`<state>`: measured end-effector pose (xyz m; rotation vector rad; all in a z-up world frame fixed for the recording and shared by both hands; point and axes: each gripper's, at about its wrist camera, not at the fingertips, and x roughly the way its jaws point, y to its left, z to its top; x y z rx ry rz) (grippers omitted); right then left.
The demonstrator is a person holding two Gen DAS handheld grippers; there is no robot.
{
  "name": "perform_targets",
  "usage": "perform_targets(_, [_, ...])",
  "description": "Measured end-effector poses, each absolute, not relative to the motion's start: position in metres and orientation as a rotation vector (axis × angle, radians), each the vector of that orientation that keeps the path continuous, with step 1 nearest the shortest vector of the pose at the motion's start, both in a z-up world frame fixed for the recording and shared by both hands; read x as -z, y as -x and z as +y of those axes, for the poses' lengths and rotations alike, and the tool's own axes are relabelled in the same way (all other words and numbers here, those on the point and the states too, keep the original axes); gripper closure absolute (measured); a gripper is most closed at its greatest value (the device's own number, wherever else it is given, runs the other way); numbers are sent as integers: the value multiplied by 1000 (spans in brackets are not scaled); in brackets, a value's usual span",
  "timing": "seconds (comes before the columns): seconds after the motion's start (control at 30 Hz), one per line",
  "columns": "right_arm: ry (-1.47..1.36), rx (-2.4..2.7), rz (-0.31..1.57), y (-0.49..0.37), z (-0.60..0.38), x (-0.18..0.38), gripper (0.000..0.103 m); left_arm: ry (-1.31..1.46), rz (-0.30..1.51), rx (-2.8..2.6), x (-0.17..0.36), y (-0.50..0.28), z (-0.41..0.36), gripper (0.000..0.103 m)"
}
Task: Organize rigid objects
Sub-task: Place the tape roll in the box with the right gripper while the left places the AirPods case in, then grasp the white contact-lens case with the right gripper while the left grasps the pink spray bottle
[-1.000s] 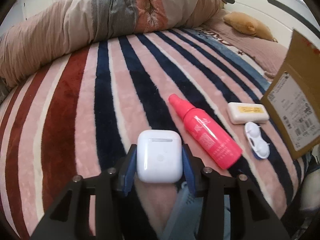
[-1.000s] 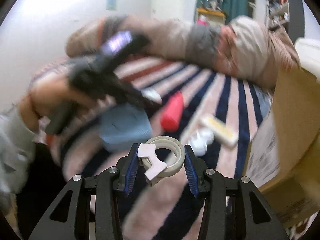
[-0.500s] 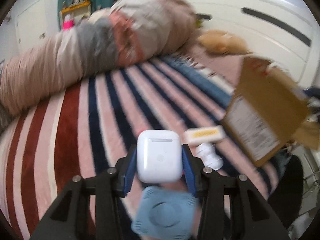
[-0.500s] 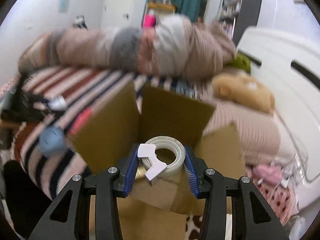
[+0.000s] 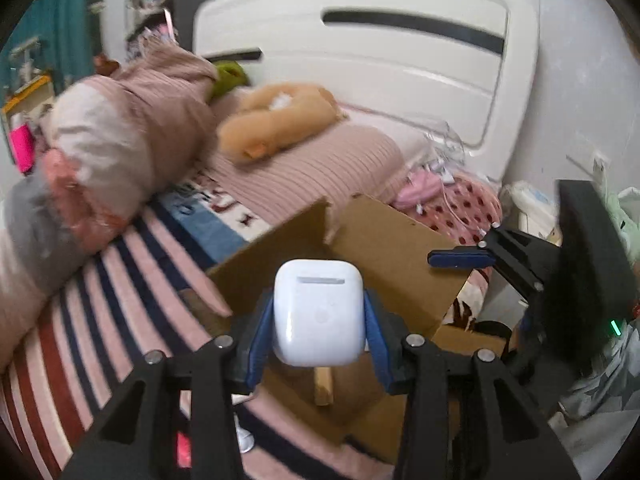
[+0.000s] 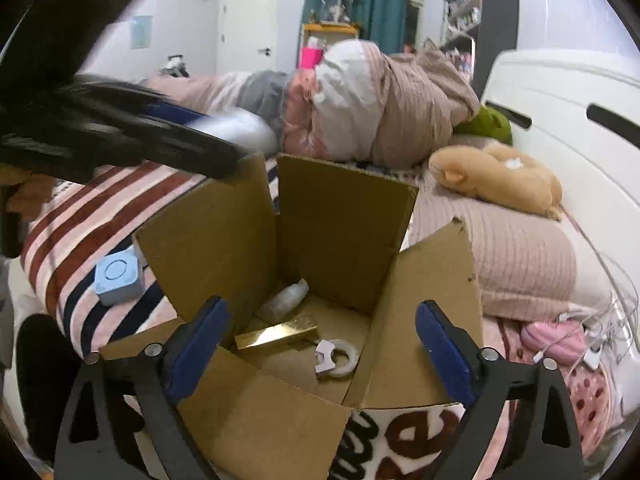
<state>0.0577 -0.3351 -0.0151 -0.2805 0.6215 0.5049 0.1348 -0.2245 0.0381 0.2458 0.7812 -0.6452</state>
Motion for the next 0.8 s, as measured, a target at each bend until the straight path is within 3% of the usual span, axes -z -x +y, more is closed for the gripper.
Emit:
perform_targets(0.07, [297,-522,612,-56,-334,13,0,-257,833,650,-29,-146,-237,63])
perform_targets(0.2, [329,-514,607,-59,-330,12,0,-251,905,642,-10,-160,-246,62])
perform_targets(0.3, [349,-512,617,-59,-326,15,0,-189,882,640,-16,-158,-232,39])
perform_targets(0.33, [349,-510,630,-60,-325,16,0,-181,863,633,-20,-155,-227,35])
perform_targets(0.47, [324,-521,619,-55,-324,15,0,-158,784,579,-38,-134,-192,34])
perform_targets(0.57, [290,-540,597,-49,-319,7,0,-129,736,495,-45,-116,-152,28])
perform_targets(0.7, [252,-630,534,-30,-292,-13,15,-118,706,340,-38,-94,-94,25])
perform_targets(0.8, [249,-739,491,-13,-258,-22,36,-98,713,252,-22,-83,-52,25])
